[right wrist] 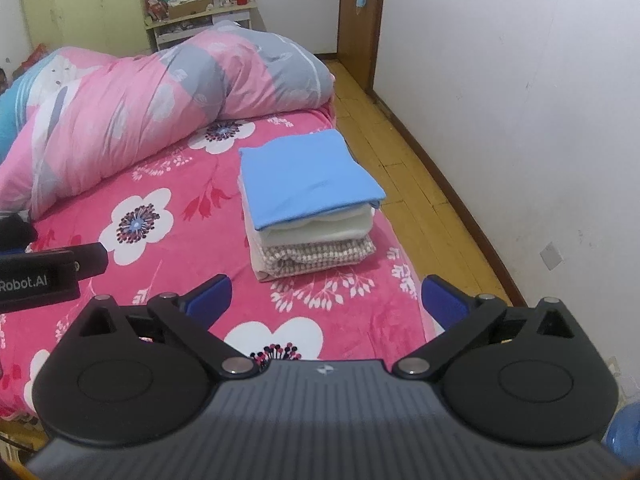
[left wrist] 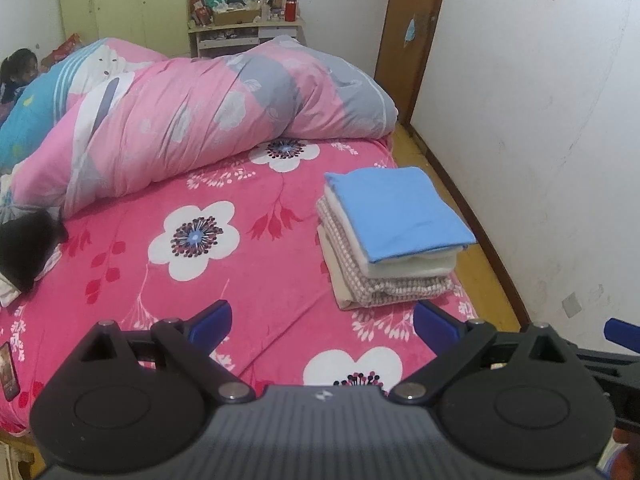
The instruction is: Fold clothes
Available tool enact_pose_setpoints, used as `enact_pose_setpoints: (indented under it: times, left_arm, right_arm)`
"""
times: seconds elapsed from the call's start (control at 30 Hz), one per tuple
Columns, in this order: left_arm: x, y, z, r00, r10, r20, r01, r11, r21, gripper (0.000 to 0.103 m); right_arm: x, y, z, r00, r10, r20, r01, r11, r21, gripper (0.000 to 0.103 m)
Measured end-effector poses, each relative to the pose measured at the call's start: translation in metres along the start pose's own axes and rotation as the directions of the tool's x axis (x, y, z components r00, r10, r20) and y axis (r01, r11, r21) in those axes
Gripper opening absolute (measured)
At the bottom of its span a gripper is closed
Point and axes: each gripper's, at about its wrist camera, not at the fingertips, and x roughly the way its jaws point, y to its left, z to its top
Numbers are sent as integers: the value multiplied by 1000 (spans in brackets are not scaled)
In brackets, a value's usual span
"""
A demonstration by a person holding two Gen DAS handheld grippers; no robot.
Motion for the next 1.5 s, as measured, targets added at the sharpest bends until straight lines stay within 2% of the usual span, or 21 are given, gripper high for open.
enact_pose_setpoints:
  times: [0.47, 1.5]
  left_arm:
    - [-1, -10, -7, 1000, -5, -18, 6, 999, 33, 98]
    - [5, -16, -6, 999, -1, -46, 2, 1000, 31, 98]
  right_arm:
    - [-2, -7, -15, 998, -33, -44, 35, 999, 28, 102]
    - [3, -10, -14, 996, -47, -77, 49, 999, 23, 102]
